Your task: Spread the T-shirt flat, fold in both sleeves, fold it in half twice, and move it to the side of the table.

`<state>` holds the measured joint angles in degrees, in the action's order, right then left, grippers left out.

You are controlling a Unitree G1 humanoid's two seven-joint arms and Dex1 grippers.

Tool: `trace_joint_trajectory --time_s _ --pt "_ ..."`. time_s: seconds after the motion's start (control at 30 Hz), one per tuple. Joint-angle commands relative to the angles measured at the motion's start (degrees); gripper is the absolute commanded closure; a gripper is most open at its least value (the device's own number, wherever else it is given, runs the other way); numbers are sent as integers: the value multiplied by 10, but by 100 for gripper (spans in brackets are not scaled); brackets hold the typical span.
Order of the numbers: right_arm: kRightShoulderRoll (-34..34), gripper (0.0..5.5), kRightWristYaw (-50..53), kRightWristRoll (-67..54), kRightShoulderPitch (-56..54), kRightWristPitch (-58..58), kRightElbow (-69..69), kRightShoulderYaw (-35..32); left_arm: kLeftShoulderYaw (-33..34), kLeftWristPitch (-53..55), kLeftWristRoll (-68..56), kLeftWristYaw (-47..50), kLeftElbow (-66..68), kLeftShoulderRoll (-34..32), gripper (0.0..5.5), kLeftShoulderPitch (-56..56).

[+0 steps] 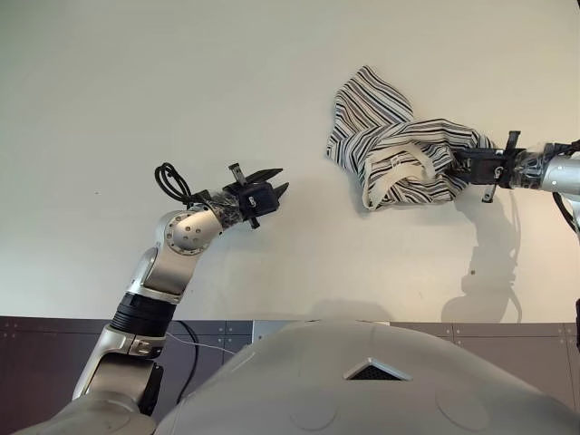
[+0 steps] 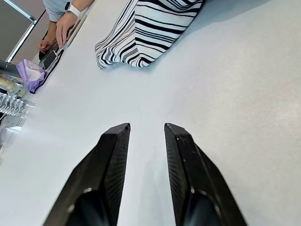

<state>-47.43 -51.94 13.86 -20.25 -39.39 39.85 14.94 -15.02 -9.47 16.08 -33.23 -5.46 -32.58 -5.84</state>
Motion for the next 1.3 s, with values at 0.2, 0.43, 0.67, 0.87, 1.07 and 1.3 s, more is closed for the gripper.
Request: trace_joint_trajectory --time_s 0.2,0.43,0.67,0.87,1.07,1.3 --pt "-13 537 -87 -120 -12 78 -107 -29 1 9 2 3 -15 1 418 0" --pt "-64 537 -209 -435 -64 507 -429 -92 8 17 9 45 -4 24 418 -2" --pt "15 537 -49 -495 -297 773 -338 -106 20 36 5 81 -15 48 418 10" --pt "-30 537 -29 -214 -258 558 -46 19 -22 71 6 61 -59 80 418 12" --pt "-46 537 -130 -143 -155 379 -36 50 -48 141 -7 38 -113 117 418 49" --pt "-2 537 -153 -161 30 388 -212 56 -30 162 -27 7 -141 83 418 46"
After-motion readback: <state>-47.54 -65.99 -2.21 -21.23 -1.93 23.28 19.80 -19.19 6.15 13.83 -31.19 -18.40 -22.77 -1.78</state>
